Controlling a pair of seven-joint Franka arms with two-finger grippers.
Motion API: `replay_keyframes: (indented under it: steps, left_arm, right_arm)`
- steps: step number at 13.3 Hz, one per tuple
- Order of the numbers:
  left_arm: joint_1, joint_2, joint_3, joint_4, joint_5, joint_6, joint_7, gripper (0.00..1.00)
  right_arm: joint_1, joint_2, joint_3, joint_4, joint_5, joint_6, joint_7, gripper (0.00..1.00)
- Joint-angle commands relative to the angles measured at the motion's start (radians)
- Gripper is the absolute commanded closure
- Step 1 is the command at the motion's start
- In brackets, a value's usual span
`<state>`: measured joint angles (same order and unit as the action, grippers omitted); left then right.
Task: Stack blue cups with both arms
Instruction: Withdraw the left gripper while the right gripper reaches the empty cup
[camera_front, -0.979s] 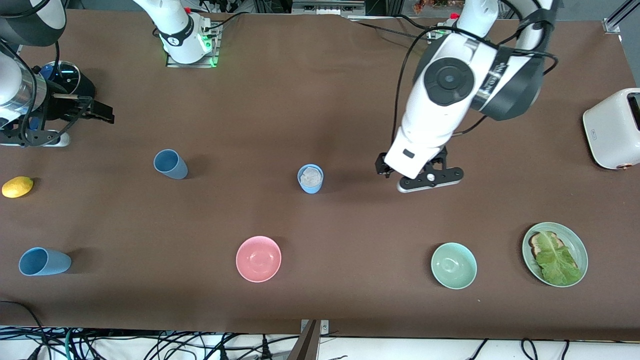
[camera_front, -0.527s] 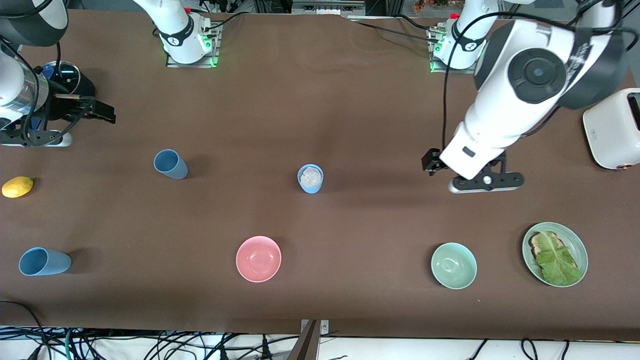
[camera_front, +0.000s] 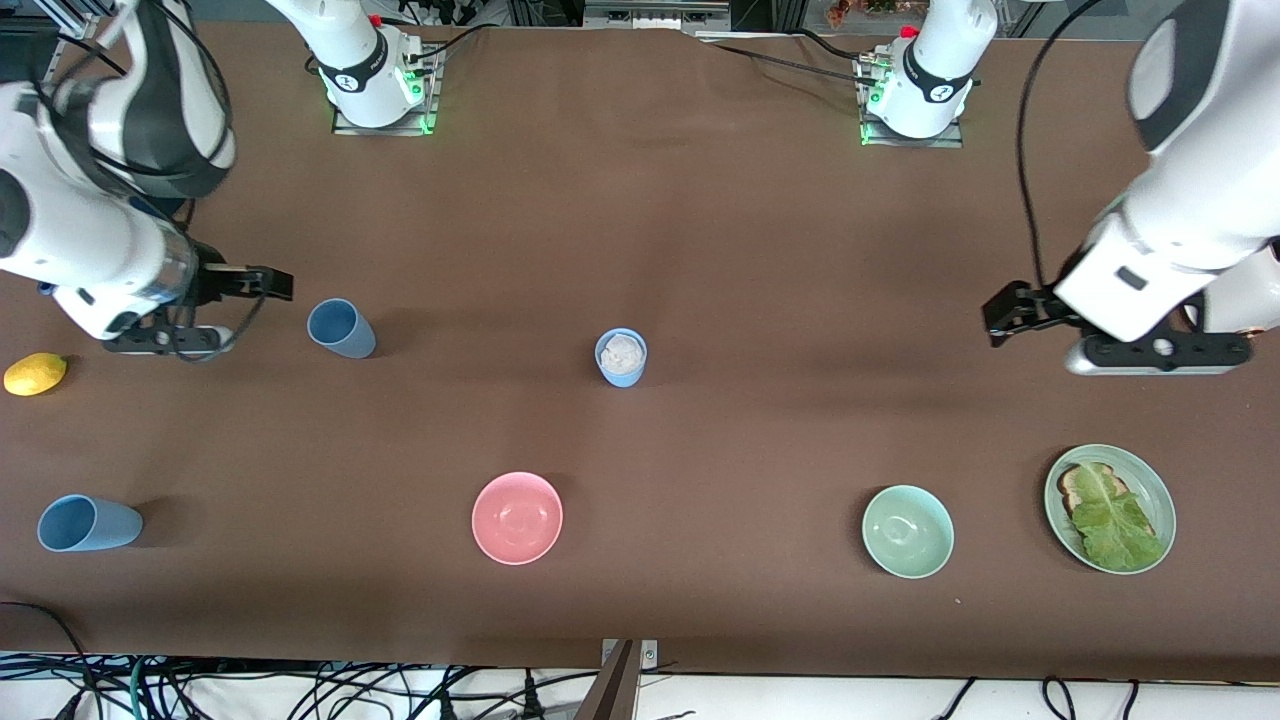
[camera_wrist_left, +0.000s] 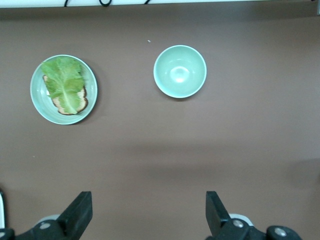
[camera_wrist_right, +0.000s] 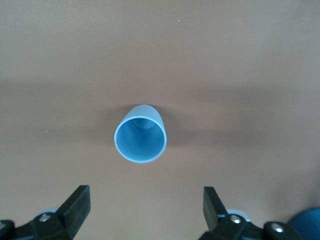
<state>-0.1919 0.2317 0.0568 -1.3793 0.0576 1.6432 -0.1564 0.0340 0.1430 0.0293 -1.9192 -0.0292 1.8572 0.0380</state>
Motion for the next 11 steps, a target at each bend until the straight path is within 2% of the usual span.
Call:
replay_keyframes:
  steps: [1,5,7,11]
  left_arm:
    - [0.037,-0.026,-0.009,-0.026,0.010,-0.031,0.046,0.00]
    - [0.083,-0.026,-0.008,-0.026,0.011,-0.033,0.323,0.00]
    - [0.088,-0.028,0.000,-0.040,0.011,-0.034,0.318,0.00]
    - [0.072,-0.077,0.005,-0.084,0.010,-0.037,0.316,0.00]
  right_arm:
    - [0.003,-0.033,0.004,-0.128,-0.009,0.146,0.011,0.00]
    - [0.001,-0.025,0.001,-0.312,-0.021,0.423,0.005,0.00]
    - [-0.003,0.006,-0.003,-0.314,-0.054,0.442,0.005,0.00]
    - [-0.003,0.026,-0.017,-0.330,-0.055,0.468,0.005,0.01]
